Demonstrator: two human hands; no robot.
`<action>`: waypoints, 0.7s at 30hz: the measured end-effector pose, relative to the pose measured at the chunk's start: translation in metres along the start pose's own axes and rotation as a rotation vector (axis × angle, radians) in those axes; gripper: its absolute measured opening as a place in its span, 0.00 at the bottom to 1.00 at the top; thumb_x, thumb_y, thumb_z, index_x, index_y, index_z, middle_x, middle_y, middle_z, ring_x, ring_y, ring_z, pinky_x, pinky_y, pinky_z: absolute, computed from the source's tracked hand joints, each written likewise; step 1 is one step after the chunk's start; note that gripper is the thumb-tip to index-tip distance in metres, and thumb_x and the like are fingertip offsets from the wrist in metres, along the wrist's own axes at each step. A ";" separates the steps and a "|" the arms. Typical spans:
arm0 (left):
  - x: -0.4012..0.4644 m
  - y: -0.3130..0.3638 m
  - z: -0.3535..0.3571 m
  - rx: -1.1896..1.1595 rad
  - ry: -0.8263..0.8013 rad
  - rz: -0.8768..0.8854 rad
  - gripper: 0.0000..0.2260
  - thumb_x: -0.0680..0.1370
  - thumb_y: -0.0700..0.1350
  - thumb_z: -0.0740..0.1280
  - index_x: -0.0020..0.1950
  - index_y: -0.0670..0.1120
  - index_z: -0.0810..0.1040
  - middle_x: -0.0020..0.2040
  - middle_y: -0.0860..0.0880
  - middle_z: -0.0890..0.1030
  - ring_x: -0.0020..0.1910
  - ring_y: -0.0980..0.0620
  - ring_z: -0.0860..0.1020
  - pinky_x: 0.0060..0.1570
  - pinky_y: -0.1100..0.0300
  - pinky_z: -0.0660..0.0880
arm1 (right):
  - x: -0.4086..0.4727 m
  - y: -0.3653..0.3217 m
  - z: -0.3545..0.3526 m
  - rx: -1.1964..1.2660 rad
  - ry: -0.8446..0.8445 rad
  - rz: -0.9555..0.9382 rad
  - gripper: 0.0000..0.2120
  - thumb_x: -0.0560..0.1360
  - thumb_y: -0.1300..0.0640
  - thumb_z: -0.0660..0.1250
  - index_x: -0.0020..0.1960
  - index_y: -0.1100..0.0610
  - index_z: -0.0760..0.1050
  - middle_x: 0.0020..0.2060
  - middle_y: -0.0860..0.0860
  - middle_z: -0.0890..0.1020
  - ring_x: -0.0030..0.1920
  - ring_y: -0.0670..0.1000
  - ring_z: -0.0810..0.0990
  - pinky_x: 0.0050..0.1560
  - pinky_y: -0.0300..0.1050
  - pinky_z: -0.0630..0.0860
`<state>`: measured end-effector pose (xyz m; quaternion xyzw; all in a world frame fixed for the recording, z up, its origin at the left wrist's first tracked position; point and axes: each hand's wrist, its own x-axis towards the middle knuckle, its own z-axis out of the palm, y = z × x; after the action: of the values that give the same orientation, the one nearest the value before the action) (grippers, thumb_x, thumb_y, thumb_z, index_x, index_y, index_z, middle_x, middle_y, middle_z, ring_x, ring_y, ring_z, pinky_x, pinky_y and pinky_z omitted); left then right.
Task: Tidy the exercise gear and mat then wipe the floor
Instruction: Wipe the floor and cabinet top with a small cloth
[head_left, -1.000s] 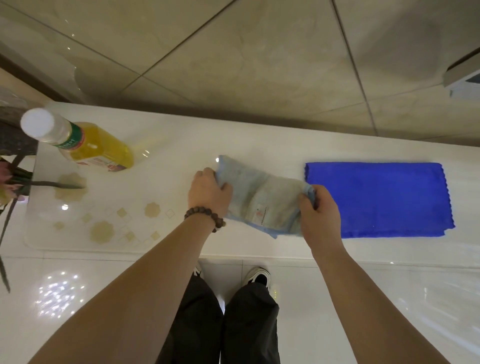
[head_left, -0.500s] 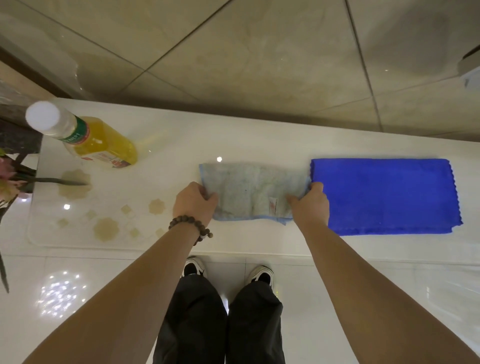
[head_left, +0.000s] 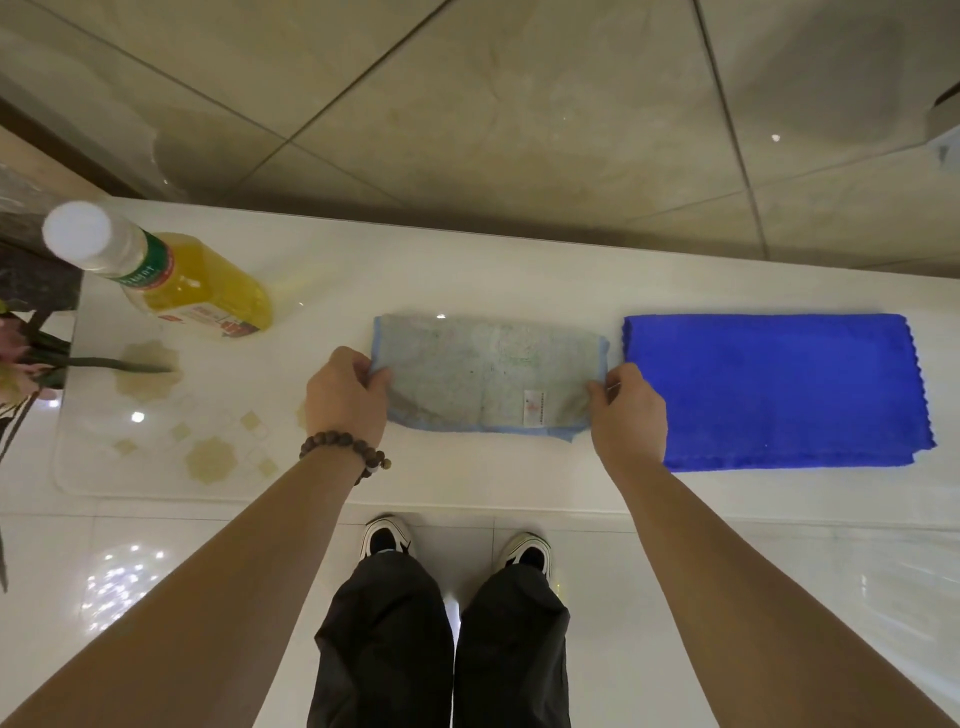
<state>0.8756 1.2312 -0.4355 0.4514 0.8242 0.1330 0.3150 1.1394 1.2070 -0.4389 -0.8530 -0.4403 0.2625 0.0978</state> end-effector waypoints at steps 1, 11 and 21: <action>0.001 -0.001 0.000 -0.005 0.011 -0.001 0.08 0.77 0.46 0.68 0.51 0.42 0.75 0.45 0.46 0.79 0.46 0.42 0.77 0.46 0.51 0.75 | 0.000 0.001 0.000 -0.004 0.012 -0.009 0.07 0.80 0.54 0.61 0.47 0.58 0.70 0.41 0.55 0.78 0.37 0.52 0.74 0.28 0.40 0.63; -0.021 0.011 0.035 0.364 -0.089 0.677 0.22 0.78 0.47 0.56 0.71 0.43 0.69 0.75 0.40 0.63 0.75 0.39 0.58 0.72 0.42 0.57 | -0.021 -0.037 0.039 -0.372 -0.030 -0.640 0.25 0.79 0.54 0.51 0.75 0.57 0.60 0.75 0.56 0.60 0.76 0.60 0.54 0.74 0.60 0.51; -0.001 -0.014 0.061 0.646 -0.108 0.600 0.31 0.78 0.66 0.42 0.78 0.57 0.40 0.78 0.50 0.39 0.77 0.46 0.37 0.74 0.45 0.36 | -0.005 0.000 0.049 -0.543 -0.077 -0.513 0.31 0.78 0.33 0.40 0.77 0.43 0.36 0.77 0.52 0.38 0.76 0.55 0.34 0.75 0.57 0.39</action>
<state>0.9061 1.2190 -0.4892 0.7523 0.6383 -0.0695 0.1476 1.1115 1.1999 -0.4783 -0.6992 -0.6968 0.1349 -0.0860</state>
